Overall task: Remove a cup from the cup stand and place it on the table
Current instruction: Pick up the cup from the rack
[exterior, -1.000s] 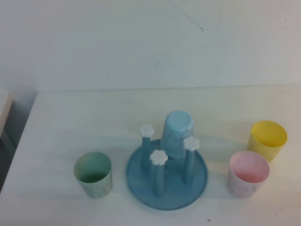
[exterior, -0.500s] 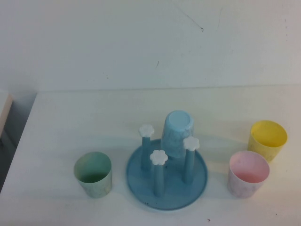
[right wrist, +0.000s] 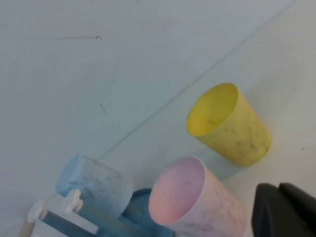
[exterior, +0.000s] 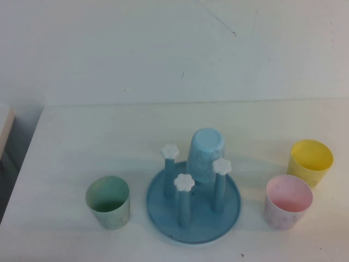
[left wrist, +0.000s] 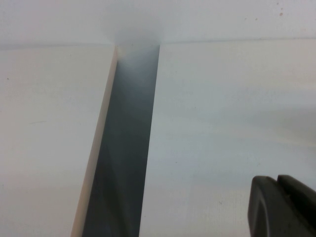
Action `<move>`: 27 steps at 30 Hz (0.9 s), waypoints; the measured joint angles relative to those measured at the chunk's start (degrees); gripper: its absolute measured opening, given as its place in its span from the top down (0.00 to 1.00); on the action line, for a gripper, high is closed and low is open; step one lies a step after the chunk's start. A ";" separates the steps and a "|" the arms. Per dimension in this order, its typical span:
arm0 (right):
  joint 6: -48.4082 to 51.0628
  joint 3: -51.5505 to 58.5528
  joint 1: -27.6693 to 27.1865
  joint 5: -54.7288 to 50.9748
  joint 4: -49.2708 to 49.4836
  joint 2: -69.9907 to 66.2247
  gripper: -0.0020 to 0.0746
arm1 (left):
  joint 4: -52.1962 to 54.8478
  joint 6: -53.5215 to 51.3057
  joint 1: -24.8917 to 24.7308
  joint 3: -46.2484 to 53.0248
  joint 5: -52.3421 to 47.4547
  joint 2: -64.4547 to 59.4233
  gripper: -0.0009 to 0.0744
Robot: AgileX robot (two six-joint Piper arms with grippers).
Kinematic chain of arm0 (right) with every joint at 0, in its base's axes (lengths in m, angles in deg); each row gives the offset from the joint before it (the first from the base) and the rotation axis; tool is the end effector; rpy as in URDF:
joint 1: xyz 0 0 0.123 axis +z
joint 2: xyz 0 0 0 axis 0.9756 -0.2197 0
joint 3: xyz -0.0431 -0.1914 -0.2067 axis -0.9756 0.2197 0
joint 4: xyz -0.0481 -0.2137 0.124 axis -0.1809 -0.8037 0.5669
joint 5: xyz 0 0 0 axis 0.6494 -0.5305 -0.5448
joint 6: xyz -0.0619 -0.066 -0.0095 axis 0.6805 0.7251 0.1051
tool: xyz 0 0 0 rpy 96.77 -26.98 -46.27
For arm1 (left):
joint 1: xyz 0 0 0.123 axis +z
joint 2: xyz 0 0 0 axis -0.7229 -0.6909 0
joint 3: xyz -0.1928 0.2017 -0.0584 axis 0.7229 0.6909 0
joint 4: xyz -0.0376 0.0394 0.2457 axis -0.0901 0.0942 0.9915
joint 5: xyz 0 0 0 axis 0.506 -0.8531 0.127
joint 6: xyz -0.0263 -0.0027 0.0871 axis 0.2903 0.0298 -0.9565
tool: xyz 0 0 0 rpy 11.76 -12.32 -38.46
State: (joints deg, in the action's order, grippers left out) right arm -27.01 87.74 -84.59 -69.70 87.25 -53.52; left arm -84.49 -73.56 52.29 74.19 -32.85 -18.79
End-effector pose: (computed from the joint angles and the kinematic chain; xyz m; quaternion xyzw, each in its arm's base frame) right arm 0.0549 0.0155 0.1829 0.2413 0.7251 0.2778 0.5820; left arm 0.0534 0.0017 0.1763 -0.0441 0.7894 0.0030 0.6122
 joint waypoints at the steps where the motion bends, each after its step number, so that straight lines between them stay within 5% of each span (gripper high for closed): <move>1: 0.34 0.00 0.00 0.00 0.00 0.00 0.98 | 0.00 0.00 0.00 0.00 0.00 0.00 0.99; 17: 18.90 -0.99 0.00 -4.05 -0.02 0.00 0.98 | 0.00 0.00 0.00 0.00 0.00 0.00 0.99; 27: 37.50 -27.23 0.00 -22.16 -7.25 -22.15 0.98 | 0.00 0.00 0.00 0.00 0.00 0.00 0.99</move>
State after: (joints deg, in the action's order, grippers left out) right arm 10.50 60.51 -84.59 -91.85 80.00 -75.67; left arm -84.49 -73.56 52.29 74.19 -32.85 -18.79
